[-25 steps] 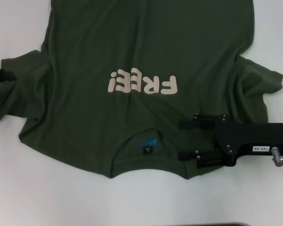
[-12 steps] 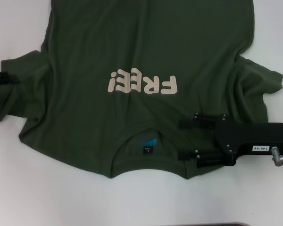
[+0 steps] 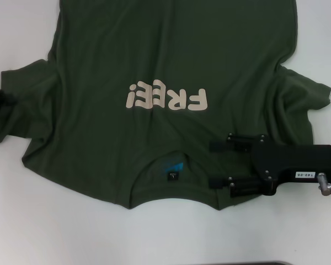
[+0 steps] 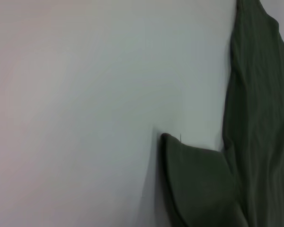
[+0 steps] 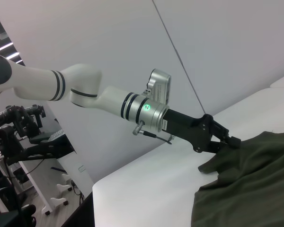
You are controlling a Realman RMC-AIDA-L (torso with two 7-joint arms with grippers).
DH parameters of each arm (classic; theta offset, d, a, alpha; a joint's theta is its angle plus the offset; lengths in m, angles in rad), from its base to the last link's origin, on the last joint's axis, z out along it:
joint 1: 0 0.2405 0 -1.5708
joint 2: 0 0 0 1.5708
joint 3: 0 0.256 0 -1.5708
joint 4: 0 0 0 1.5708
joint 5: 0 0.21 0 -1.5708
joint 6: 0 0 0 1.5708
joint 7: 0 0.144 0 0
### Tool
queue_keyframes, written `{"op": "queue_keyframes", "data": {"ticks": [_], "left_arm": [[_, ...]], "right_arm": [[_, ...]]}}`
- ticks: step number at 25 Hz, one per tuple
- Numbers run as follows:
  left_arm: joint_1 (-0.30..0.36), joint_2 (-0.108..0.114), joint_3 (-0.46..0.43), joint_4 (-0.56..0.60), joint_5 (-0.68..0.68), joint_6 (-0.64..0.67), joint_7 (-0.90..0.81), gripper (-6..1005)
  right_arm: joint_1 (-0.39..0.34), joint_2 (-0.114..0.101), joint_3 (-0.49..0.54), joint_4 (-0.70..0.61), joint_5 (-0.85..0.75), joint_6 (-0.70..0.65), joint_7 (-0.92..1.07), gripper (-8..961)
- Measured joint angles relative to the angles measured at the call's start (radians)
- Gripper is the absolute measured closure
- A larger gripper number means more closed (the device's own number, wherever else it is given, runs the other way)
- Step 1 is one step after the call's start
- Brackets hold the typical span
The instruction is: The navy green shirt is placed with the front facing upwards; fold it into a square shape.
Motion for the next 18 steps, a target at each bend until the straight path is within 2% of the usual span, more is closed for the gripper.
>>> {"op": "queue_keyframes", "data": {"ticks": [5,10,18], "left_arm": [[0.006,0.0,0.0,0.009,0.004,0.009,-0.008,879],[0.007,0.0,-0.002,0.014,0.015,0.022,-0.009,996],[0.006,0.006,-0.004,0.04,0.007,0.08,0.003,996]], "right_arm": [[0.0,0.0,0.0,0.0,-0.001,0.0,0.0,26],[0.0,0.0,0.0,0.0,-0.001,-0.002,0.0,25],[0.0,0.002,0.0,0.0,-0.001,0.0,0.0,25]]}}
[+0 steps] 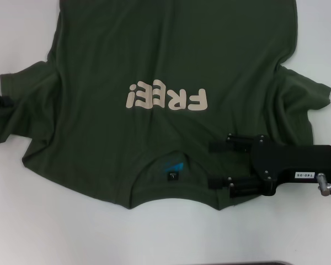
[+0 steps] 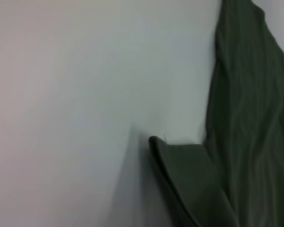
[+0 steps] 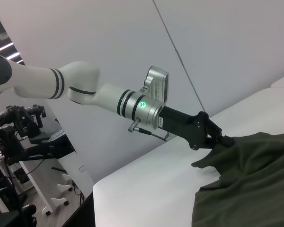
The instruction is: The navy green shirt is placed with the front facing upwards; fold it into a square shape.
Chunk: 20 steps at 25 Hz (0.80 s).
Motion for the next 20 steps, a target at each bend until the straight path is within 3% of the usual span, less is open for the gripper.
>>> {"op": "queue_keyframes", "data": {"ticks": [20], "left_arm": [[0.003,0.023,-0.166,0.029,-0.07,0.091,0.035,996]], "right_arm": [[-0.002,0.002,0.0,0.001,0.001,0.0,0.0,25]]}}
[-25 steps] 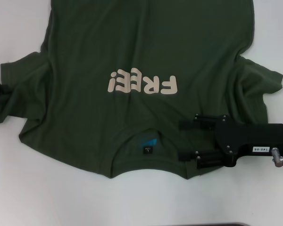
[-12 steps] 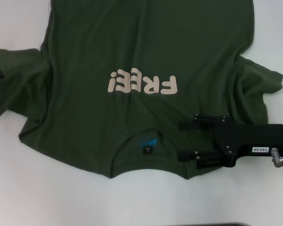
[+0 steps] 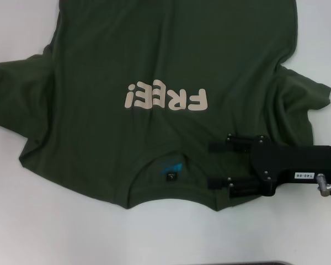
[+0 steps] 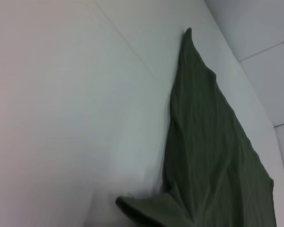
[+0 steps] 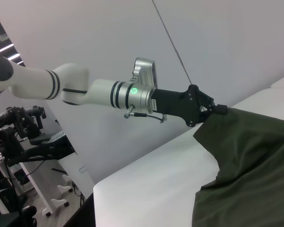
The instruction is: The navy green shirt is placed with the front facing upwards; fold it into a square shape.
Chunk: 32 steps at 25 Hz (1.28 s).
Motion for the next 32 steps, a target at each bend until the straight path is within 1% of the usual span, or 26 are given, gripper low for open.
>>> {"op": "queue_keyframes", "data": {"ticks": [4,10,15,23,28,30,32], "left_arm": [[0.0,0.002,-0.021,0.0,-0.002,-0.002,0.001,995],[-0.002,0.007,-0.024,0.002,-0.006,0.001,0.001,995],[-0.008,0.008,0.002,-0.004,-0.008,0.009,-0.005,996],[-0.011,0.002,0.017,-0.012,-0.016,0.038,-0.02,995],[-0.032,-0.001,0.016,-0.056,-0.05,0.043,-0.024,995],[-0.045,-0.005,0.016,-0.074,-0.055,0.04,-0.026,995],[-0.062,-0.017,0.017,-0.085,-0.055,0.035,-0.028,995]], "right_arm": [[-0.001,0.0,0.0,0.001,0.0,0.0,0.0,26],[-0.001,0.0,0.0,-0.001,-0.001,0.0,0.0,26],[-0.001,0.0,0.0,-0.001,-0.002,0.0,0.0,26],[-0.001,-0.002,-0.003,-0.001,-0.002,0.002,0.0,25],[-0.001,-0.003,-0.006,-0.001,-0.002,0.009,-0.005,25],[-0.001,-0.003,-0.008,-0.001,-0.002,0.014,-0.006,25],[0.0,-0.003,-0.006,-0.001,-0.002,0.015,-0.004,25]]}}
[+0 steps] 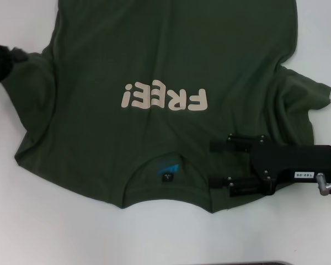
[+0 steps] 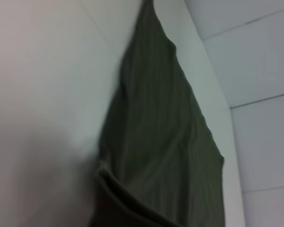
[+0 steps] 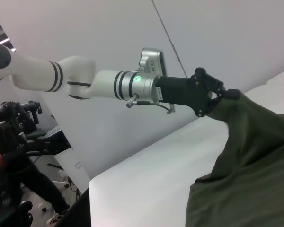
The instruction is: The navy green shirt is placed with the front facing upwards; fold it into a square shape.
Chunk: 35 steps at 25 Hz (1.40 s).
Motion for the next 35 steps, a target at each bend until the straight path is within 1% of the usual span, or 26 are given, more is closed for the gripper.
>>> {"op": "queue_keyframes", "data": {"ticks": [4,9,13,19,27,31,35], "left_arm": [[-0.028,-0.023,-0.006,-0.003,-0.001,-0.017,-0.01,996],[-0.058,-0.035,-0.003,-0.014,-0.028,-0.022,-0.02,996],[-0.073,-0.043,0.002,-0.059,-0.047,-0.045,-0.012,996],[-0.077,-0.081,0.038,-0.08,-0.049,-0.121,-0.002,995],[-0.098,-0.111,0.039,-0.091,-0.054,-0.154,0.003,996],[-0.125,-0.123,0.042,-0.129,-0.054,-0.194,0.021,984],[-0.142,-0.128,0.053,-0.152,-0.054,-0.23,0.03,972]], "right_arm": [[0.004,-0.001,0.004,0.0,0.004,0.001,0.003,25],[0.01,-0.003,0.008,0.0,0.006,0.014,0.003,26],[0.011,-0.003,0.011,0.0,0.006,0.021,0.004,26],[0.008,-0.004,0.026,0.0,0.006,0.021,0.004,25],[0.01,-0.005,0.027,-0.004,0.005,0.021,0.004,25],[0.012,-0.005,0.027,-0.008,0.005,0.021,0.004,26],[0.012,-0.008,0.027,-0.008,0.005,0.018,0.005,26]]}}
